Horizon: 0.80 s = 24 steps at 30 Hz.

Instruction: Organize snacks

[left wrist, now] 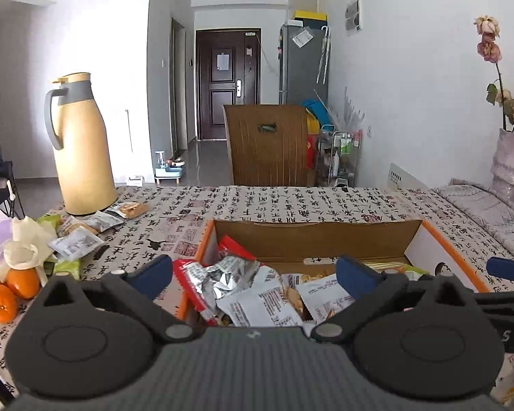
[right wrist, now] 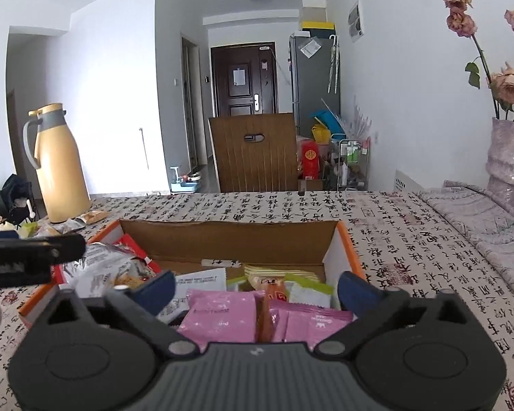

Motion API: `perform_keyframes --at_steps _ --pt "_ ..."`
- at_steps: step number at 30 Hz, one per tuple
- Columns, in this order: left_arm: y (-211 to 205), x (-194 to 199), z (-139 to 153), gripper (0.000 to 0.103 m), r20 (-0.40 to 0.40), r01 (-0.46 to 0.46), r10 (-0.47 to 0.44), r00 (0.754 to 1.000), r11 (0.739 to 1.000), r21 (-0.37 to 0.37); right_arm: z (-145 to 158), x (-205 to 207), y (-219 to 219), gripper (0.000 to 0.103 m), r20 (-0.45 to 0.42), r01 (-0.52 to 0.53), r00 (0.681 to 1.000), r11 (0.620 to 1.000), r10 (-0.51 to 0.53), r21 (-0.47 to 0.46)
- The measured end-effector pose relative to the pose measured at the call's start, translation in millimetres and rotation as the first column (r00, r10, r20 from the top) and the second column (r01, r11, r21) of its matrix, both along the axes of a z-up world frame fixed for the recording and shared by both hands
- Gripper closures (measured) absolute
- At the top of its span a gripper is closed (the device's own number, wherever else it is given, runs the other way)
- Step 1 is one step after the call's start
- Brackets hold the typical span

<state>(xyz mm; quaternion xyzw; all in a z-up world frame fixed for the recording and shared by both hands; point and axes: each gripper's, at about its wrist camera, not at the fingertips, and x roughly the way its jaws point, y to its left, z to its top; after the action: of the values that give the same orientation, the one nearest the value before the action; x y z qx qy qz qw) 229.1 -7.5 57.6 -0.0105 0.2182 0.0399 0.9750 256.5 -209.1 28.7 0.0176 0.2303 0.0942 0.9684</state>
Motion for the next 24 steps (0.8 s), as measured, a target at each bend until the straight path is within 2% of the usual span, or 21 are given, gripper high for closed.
perform_keyframes --at_steps 7,14,24 --pt "9 -31 4 0.0 0.046 0.045 -0.044 0.998 0.998 -0.039 3 -26 -10 0.0 0.002 0.006 1.0 1.0 -0.006 0.017" --pt "14 -76 7 0.0 0.092 0.058 -0.055 0.994 0.997 -0.04 11 -76 -13 0.0 0.037 -0.022 0.999 1.0 0.021 0.006" --pt "14 -139 -5 0.0 0.07 0.099 -0.096 0.993 0.994 -0.039 7 -150 -17 0.0 0.043 -0.052 0.998 0.999 0.051 0.003"
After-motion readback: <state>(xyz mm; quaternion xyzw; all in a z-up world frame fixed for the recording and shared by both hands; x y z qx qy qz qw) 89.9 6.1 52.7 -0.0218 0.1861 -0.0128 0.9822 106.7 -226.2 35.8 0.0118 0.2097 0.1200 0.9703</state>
